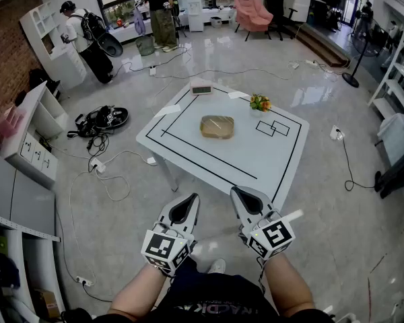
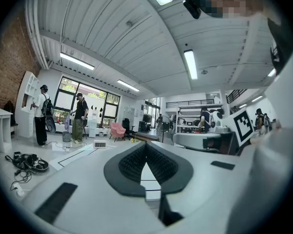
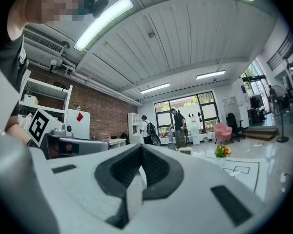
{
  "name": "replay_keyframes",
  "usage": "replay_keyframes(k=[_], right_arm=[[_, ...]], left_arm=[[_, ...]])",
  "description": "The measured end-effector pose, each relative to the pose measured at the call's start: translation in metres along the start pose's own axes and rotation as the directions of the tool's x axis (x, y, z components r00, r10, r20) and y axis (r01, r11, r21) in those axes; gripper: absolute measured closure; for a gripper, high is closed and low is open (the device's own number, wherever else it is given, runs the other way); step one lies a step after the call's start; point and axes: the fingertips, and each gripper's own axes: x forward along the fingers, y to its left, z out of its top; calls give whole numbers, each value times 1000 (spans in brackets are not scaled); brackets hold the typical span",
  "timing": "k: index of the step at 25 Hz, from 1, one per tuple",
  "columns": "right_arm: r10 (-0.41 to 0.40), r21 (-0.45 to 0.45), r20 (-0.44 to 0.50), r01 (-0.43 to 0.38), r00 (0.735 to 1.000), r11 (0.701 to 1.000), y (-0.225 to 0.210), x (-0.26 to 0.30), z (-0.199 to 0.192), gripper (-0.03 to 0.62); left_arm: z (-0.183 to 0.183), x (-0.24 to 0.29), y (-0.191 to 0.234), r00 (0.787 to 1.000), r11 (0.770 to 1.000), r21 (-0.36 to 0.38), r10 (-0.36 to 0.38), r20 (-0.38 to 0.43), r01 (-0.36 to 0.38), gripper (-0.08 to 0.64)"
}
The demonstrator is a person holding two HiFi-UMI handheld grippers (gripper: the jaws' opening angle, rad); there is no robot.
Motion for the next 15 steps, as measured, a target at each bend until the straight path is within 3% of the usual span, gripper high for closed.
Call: replay_keyframes(k=[15], right_arm=[[-20, 28, 46, 19, 999, 999, -19, 0, 11, 591]], left_arm=[[5, 15, -2, 1000, 1000, 20, -12, 2, 12, 551]])
